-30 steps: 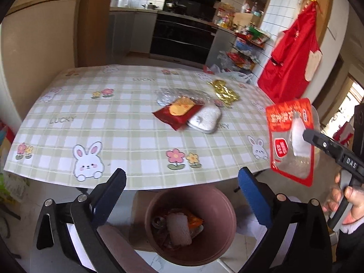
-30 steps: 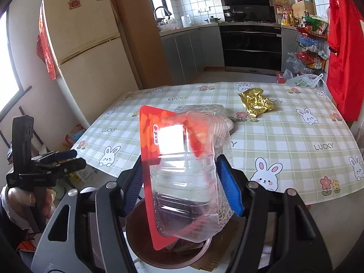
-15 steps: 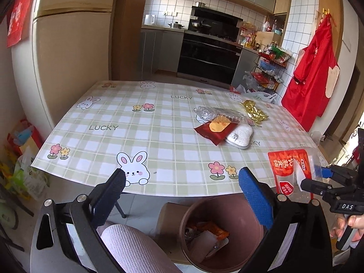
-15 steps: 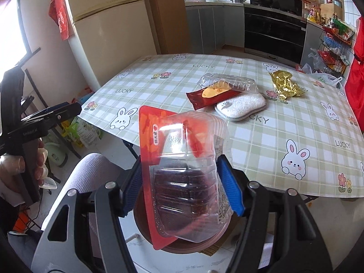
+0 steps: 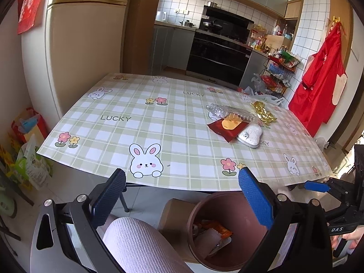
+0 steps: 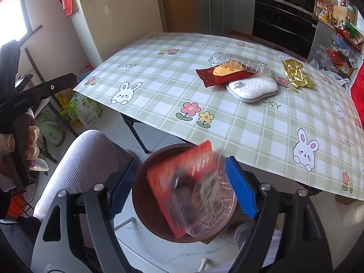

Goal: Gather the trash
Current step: 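Open both grippers to drop the foam sleeve and plastic container into the pink bin, then close the left gripper on the clear plastic tray while the right gripper moves toward the gold foil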

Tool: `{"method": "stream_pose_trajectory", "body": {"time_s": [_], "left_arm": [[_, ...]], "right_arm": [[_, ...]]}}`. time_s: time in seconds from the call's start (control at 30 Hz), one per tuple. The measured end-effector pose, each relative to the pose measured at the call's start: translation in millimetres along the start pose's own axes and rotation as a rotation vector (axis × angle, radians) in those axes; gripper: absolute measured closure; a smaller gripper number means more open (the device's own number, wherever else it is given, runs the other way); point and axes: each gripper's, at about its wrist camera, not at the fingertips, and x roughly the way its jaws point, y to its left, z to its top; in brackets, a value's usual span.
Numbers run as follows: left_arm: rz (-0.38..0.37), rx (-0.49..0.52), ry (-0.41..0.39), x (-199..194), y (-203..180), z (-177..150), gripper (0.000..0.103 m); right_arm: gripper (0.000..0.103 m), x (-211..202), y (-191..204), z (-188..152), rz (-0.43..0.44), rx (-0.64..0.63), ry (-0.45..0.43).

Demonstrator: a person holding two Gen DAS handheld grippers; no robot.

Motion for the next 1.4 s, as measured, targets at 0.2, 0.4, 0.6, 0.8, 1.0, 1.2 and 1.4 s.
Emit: {"method": "stream_pose_trajectory", "body": {"time_s": [0.2, 0.4, 0.6, 0.8, 1.0, 1.2, 1.4], "left_arm": [[-0.005, 0.011, 0.007, 2.5, -4.7, -1.0, 0.006], [-0.009, 0.021, 0.02, 5.0, -8.5, -3.1, 0.006], [-0.006, 0.033, 0.034, 9.9, -11.1, -5.0, 0.006], [-0.002, 0.067, 0.064, 23.1, -18.7, -8.4, 0.006], [-0.015, 0.117, 0.109, 47.2, -28.8, -5.0, 0.006], [-0.122, 0.027, 0.18, 86.3, -33.6, 18.6, 0.006], [-0.273, -0.18, 0.269, 154.8, -37.9, 62.2, 0.019]], "right_arm": [[0.01, -3.3, -9.4, 2.0, -0.026, 0.031, -0.019], [0.006, -2.9, -19.5, 2.1, -0.055, 0.068, -0.021], [0.006, -0.7, -30.4, 0.0, -0.077, 0.099, -0.024], [0.006, 2.0, -57.7, -3.2, -0.116, 0.164, -0.026], [0.006, 3.5, -92.9, -3.3, -0.152, 0.229, -0.038], [0.006, 15.0, -126.5, 3.4, -0.191, 0.256, -0.038], [0.006, 34.0, -159.6, 19.1, -0.212, 0.268, -0.035]]}}
